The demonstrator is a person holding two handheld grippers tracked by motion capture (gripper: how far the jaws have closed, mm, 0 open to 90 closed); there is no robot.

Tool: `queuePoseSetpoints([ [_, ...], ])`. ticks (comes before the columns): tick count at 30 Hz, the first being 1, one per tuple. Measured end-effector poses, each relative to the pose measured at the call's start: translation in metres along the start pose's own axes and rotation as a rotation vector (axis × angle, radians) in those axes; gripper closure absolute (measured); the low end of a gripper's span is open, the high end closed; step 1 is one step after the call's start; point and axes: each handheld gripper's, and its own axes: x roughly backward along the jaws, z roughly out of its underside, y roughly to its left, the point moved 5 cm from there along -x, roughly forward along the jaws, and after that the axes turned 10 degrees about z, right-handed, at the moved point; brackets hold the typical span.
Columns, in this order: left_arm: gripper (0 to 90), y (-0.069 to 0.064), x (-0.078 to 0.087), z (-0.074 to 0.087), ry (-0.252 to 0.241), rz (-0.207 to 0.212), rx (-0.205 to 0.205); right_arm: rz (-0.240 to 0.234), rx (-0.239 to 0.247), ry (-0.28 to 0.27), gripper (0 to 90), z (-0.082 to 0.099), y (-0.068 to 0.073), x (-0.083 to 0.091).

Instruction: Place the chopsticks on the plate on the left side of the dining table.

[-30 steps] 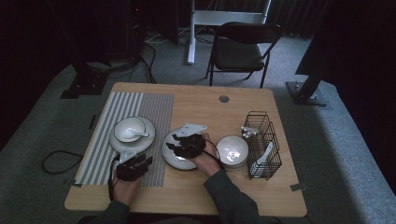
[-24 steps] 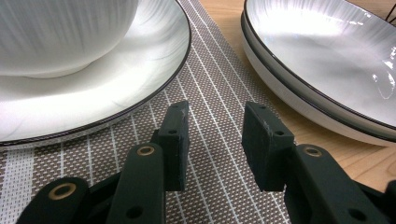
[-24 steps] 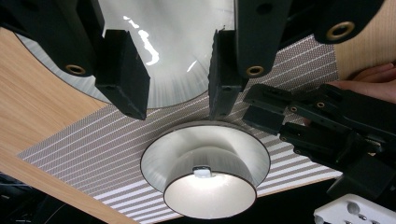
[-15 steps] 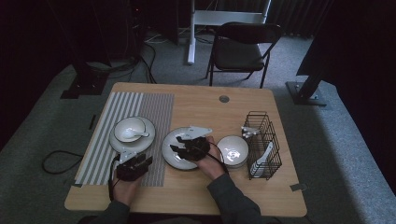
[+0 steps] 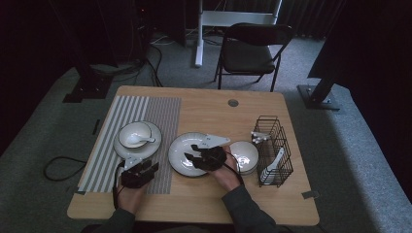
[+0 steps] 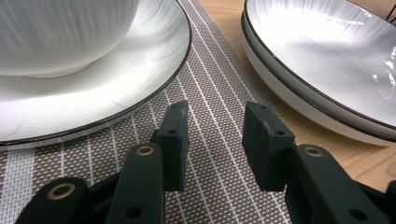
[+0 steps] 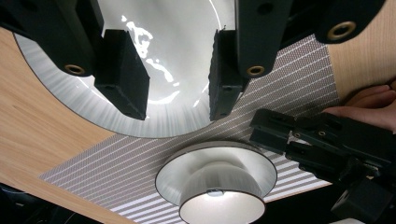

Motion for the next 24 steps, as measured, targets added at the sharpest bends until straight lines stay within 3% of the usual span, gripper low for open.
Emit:
queuePoseSetpoints([
  [24, 61.5, -0.003, 0.002, -0.004, 0.001, 0.002, -0.014, 0.023, -0.038, 0.02, 56.8, 0.028, -0.008, 0.017],
])
